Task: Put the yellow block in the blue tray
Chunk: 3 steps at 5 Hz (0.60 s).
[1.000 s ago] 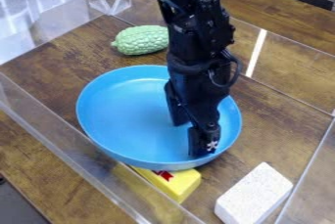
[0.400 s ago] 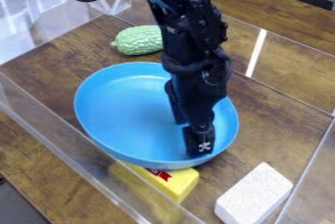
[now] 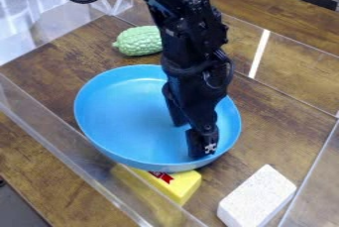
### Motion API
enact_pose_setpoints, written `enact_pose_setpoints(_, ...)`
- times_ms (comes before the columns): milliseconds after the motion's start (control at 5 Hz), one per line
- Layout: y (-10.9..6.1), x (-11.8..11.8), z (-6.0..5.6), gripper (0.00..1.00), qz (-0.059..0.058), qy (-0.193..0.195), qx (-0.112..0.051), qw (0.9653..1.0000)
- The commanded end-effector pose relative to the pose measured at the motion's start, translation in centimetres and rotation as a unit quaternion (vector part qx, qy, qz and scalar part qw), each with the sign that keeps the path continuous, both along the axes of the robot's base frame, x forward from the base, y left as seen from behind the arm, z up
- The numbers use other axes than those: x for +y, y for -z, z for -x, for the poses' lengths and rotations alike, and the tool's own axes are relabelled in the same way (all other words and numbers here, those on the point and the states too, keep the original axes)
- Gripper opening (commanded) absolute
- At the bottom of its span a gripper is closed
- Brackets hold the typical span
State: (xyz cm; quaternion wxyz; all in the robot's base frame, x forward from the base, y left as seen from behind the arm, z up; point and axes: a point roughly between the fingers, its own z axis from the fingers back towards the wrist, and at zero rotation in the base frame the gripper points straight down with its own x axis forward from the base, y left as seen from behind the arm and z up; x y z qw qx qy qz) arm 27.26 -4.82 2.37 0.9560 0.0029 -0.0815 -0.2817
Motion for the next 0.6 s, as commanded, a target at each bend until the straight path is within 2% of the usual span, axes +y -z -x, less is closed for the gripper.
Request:
enact_pose_setpoints(0,2.76,-0.36,3.61,1.00,-0.012,0.012,0.062,0.9979)
enact_pose_setpoints(400,3.69,-0.57,4.41,1.00,-0.011,0.015,0.060,0.9980)
